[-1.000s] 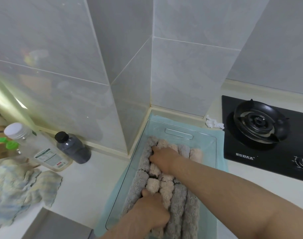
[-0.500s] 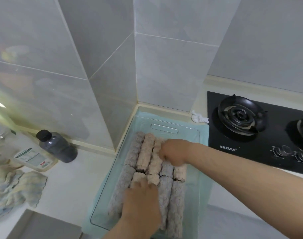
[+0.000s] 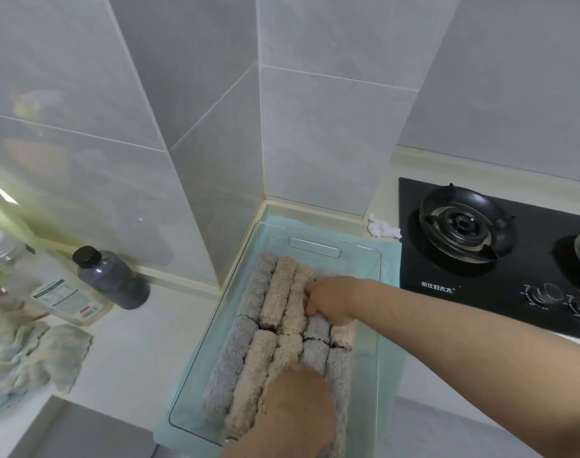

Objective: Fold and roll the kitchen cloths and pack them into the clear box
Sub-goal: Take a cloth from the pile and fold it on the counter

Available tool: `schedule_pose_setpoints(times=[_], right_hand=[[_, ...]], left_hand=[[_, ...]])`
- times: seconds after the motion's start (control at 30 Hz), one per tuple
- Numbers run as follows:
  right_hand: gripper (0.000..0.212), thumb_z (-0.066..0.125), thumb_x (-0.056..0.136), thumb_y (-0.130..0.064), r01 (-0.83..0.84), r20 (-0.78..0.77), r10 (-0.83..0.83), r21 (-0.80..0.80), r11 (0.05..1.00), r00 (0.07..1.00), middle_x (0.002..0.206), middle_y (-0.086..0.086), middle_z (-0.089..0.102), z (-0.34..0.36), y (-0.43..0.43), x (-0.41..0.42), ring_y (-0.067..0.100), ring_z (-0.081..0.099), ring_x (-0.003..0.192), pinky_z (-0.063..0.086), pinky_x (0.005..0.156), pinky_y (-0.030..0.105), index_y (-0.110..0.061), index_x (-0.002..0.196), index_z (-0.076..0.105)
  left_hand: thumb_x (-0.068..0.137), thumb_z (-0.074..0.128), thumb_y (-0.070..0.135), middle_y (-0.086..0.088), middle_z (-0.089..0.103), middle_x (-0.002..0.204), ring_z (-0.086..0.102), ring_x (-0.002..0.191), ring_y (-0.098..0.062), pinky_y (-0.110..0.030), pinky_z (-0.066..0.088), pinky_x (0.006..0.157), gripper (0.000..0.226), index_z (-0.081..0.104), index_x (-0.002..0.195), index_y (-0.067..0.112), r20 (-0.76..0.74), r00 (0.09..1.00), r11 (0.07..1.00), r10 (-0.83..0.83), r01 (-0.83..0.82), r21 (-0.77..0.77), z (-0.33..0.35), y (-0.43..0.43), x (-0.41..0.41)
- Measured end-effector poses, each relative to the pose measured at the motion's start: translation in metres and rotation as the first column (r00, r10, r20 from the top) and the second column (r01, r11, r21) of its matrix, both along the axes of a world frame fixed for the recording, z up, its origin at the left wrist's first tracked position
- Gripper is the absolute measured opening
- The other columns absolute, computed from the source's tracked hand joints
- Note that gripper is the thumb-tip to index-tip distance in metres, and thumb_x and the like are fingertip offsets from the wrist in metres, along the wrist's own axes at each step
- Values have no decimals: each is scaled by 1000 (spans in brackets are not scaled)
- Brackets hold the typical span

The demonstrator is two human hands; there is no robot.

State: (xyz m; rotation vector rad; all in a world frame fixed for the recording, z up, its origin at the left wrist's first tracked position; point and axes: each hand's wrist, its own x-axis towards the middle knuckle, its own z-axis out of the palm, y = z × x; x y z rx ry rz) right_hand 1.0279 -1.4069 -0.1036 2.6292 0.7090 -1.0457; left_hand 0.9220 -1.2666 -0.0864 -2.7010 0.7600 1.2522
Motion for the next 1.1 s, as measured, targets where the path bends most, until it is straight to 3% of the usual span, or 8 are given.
schedule_pose_setpoints(times=[0.17,0.33,0.4,0.5,0.6,0.87,1.0,1.1], right_hand=[[56,54,88,-4,25,0,-25,-5,1000,1000,133,9,44,-5,3,-1,32,51,116,50,88,43,-20,141,46],[52,64,88,-25,38,-27,-38,-13,999,999,133,9,45,-4,12,1,29,51,117,50,86,40,-21,138,48],[55,67,86,-36,0,-31,-1,-35,999,1000,132,7,47,-2,13,-1,27,51,116,47,82,36,-21,136,51],[52,67,88,-26,-15,-25,14,-55,998,1000,131,9,45,-3,14,-3,28,53,111,47,74,35,-22,137,50],[51,60,89,-8,-2,-19,1,-51,999,1000,130,11,44,-2,12,-3,30,55,106,40,62,32,-22,138,50],[48,61,86,-2,17,1,-17,-43,999,1000,129,13,43,-3,14,-10,31,54,106,45,66,35,-16,132,54],[56,69,84,-14,-18,26,20,-65,998,999,130,12,43,-2,12,-12,29,55,107,49,67,36,-18,135,48],[67,72,82,-27,-9,18,11,-99,995,1000,135,12,37,-5,15,-19,30,54,110,54,77,40,-19,140,40]], left_hand=[[91,50,18,-16,46,139,49,127,-29,-37,44,102,61,24,140,-5,-65,968,970,243,-244,-3,-13,2,-4],[92,49,20,-15,46,138,49,126,-29,-38,47,101,55,34,139,-4,40,992,991,121,-123,52,-21,3,0],[92,47,22,-22,42,140,48,126,-30,-35,45,102,66,20,143,-11,93,991,996,94,-94,-4,-27,-1,-3],[91,48,22,-25,34,144,46,128,-32,-35,44,103,82,-2,147,-11,50,981,979,188,-184,-88,-35,-7,0],[91,50,20,-23,36,144,44,130,-31,-33,40,104,79,2,147,-8,-39,955,943,293,-296,-151,-34,-12,11],[82,54,14,-21,32,145,41,131,-32,-34,40,107,91,-6,148,-1,-185,910,925,371,-380,-13,-44,0,17],[80,57,14,-22,31,145,40,131,-31,-34,39,108,95,-7,148,-2,-127,937,944,326,-329,1,-42,2,16],[81,56,12,-20,44,137,50,122,-29,-32,45,100,83,6,146,-3,-88,947,948,309,-314,-52,-40,4,20]])
